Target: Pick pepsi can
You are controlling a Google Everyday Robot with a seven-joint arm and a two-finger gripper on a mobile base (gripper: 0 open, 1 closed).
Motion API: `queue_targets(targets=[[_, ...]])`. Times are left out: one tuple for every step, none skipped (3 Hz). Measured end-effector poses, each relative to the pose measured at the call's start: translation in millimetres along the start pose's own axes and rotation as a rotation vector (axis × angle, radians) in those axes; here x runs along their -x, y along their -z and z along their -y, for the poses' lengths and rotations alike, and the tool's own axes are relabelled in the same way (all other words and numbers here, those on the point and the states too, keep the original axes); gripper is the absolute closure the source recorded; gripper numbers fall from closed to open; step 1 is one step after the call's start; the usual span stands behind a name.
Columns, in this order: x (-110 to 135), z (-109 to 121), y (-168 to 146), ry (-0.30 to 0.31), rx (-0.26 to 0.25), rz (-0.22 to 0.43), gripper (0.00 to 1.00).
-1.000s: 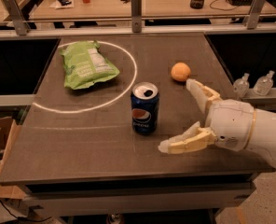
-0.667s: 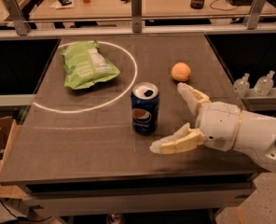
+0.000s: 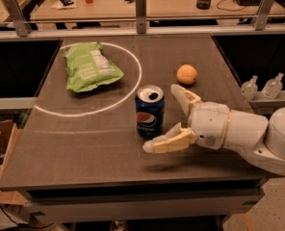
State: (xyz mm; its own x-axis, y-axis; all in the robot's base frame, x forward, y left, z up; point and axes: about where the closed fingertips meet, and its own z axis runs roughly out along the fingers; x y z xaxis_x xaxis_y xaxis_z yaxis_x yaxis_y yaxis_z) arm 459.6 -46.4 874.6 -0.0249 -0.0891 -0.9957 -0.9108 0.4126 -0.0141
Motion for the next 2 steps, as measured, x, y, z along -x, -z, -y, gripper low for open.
queue_targets(targets=[[2.6,-0.7,-10.6,0.005,0.018,0.005,0.00],[4.9,-1.9,-17.6,0.001,0.037,0.006,0.17]])
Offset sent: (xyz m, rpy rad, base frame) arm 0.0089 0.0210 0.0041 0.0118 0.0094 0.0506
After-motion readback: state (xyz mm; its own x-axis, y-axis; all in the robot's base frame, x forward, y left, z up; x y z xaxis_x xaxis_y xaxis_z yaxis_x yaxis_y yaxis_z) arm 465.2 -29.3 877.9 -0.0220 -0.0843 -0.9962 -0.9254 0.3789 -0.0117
